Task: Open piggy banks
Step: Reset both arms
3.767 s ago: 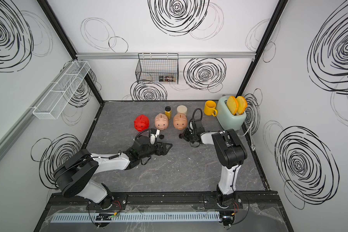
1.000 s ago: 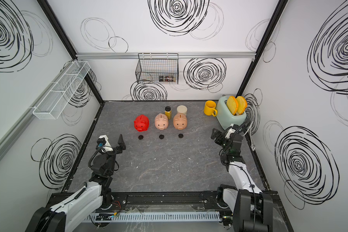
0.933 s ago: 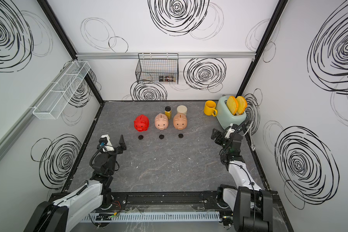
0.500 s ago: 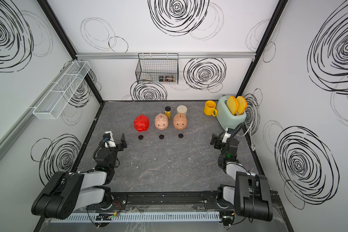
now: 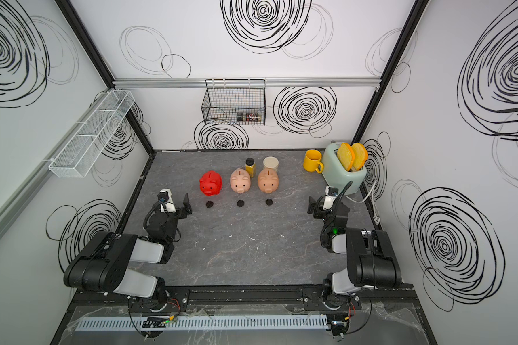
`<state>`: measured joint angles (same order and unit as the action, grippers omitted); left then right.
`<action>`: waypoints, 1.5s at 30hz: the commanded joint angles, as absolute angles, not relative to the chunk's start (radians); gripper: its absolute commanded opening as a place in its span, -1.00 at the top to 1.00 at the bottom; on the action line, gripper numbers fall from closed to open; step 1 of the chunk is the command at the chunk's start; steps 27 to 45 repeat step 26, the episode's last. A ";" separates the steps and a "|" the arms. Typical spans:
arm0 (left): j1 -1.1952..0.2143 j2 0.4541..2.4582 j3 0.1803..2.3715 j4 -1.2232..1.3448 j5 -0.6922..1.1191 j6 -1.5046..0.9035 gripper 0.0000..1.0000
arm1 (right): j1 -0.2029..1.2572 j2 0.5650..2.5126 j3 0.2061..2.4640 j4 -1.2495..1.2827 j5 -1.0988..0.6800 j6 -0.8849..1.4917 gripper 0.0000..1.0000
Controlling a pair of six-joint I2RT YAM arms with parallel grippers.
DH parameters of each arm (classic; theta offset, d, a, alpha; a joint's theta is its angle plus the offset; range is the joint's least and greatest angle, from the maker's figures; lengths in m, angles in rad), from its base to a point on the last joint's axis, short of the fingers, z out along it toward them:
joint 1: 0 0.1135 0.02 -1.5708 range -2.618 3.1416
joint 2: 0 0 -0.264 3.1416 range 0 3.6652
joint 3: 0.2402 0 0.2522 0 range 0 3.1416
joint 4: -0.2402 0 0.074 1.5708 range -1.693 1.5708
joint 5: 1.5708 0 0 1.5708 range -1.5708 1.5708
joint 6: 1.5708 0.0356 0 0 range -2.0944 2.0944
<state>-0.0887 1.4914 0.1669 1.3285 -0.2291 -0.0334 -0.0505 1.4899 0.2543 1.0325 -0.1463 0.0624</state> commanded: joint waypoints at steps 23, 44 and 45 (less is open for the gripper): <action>-0.112 1.496 0.163 1.427 -0.291 -0.005 -0.92 | -0.027 1.485 0.276 1.072 -0.099 0.029 -0.95; -0.111 1.496 0.163 1.427 -0.292 -0.005 -0.92 | -0.024 1.478 0.266 1.086 -0.091 0.026 -0.95; -0.111 1.496 0.163 1.427 -0.292 -0.005 -0.92 | -0.024 1.478 0.266 1.086 -0.091 0.026 -0.95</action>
